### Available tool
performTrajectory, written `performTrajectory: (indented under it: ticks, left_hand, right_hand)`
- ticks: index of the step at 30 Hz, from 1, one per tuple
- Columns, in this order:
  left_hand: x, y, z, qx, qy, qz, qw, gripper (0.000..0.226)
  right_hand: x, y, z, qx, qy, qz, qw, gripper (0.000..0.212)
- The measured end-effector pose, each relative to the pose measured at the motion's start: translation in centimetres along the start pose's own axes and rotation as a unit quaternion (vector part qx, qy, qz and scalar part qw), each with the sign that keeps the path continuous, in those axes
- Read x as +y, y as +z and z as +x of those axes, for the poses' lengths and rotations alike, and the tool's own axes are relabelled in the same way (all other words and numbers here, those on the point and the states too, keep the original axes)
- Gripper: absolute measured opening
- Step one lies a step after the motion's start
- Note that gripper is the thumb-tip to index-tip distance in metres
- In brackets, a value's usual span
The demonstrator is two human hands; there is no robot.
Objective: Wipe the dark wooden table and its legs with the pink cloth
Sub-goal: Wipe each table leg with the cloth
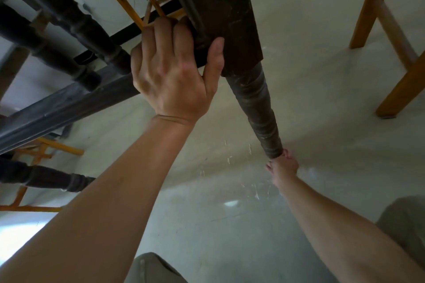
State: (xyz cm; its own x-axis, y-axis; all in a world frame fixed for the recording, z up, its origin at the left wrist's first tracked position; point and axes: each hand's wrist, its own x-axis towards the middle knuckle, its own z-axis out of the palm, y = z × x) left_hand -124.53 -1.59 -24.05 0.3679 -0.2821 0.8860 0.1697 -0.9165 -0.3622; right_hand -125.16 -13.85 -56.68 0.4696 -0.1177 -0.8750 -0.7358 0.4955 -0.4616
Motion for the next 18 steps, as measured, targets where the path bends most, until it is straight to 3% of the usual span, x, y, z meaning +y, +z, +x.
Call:
performTrajectory:
  ticks: [2,4,7,10,14,16,18]
  left_hand:
    - [0.0,-0.1,0.0,-0.013,-0.004,-0.006,1.000,0.055]
    - [0.0,-0.2,0.1,-0.020,-0.009,-0.010,1.000,0.053]
    - [0.2,-0.4,0.2,-0.030,-0.009,-0.008,0.999,0.053]
    - [0.3,-0.5,0.3,-0.035,-0.012,-0.008,0.999,0.052]
    - [0.2,-0.6,0.4,-0.041,-0.015,-0.002,0.999,0.051]
    - [0.2,-0.7,0.4,-0.045,-0.012,-0.002,0.999,0.050]
    - [0.3,-0.8,0.4,-0.048,-0.012,-0.008,0.999,0.050]
  right_hand:
    - [0.7,-0.8,-3.4,-0.109,0.056,-0.017,0.992,0.030]
    - [-0.1,-1.7,-4.7,-0.192,0.060,-0.153,0.967,0.021]
    - [-4.2,-3.3,-2.7,-0.096,-0.009,-0.222,0.970,0.017]
    - [-7.7,-3.2,-1.6,-0.032,-0.075,-0.197,0.977,0.020]
    - [-3.6,0.6,-3.8,0.012,-0.163,-0.126,0.978,0.023]
    - [-0.3,0.1,-6.1,-0.001,-0.154,-0.148,0.977,0.015]
    - [0.7,-1.6,-8.4,-0.071,-0.119,-0.171,0.975,0.012]
